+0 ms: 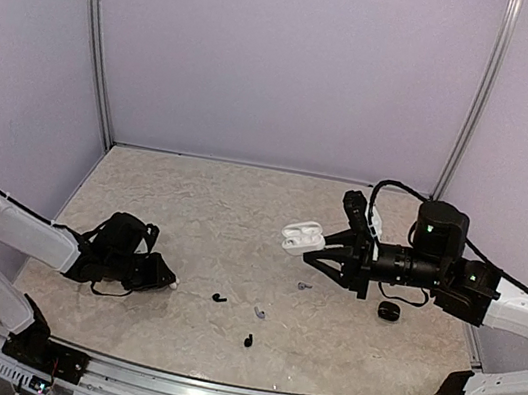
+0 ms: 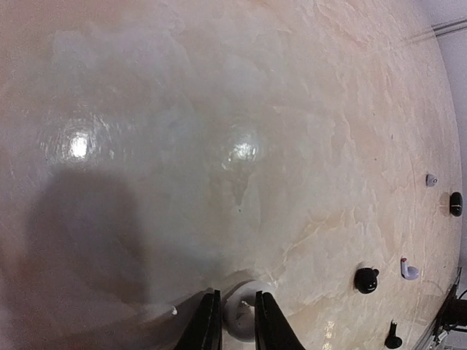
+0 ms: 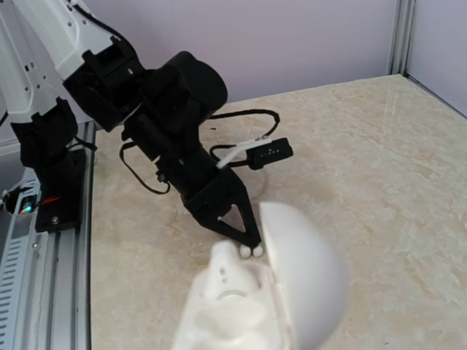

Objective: Insert the wireless bluetooth earbuds into the charging case
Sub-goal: Pick up the right earbud from the center of the board, then insert the right earbud into the right side groove of the charging case.

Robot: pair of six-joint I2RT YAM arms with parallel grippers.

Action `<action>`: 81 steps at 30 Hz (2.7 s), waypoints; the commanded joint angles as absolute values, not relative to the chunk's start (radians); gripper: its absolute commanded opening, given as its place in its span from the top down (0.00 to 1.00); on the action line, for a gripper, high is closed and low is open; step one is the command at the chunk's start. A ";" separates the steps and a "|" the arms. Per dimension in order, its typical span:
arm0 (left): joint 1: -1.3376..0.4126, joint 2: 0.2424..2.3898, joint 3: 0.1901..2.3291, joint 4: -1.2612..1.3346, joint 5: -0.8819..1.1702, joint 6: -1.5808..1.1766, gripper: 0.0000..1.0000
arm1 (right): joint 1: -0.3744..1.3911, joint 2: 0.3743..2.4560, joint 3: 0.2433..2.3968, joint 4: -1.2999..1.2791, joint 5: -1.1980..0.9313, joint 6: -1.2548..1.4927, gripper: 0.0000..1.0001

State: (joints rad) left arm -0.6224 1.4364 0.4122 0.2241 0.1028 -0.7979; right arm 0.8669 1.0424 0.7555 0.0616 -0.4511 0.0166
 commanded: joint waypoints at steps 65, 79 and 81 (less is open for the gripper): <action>-1.210 1.337 1.170 -0.120 0.148 0.074 1.00 | 0.934 1.169 0.888 0.006 -0.758 -0.052 1.00; -1.223 1.402 1.198 -0.181 0.159 0.110 1.00 | 0.939 1.169 0.891 0.009 -0.762 -0.052 1.00; -1.223 1.412 1.202 -0.194 0.166 0.112 1.00 | 0.940 1.166 0.891 0.012 -0.763 -0.052 1.00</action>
State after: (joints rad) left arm -1.2152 1.3808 1.1751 -0.1352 0.1532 0.0879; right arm 0.9268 1.1748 0.8585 -0.0261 -0.7406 -0.0414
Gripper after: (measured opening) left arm 0.052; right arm 0.230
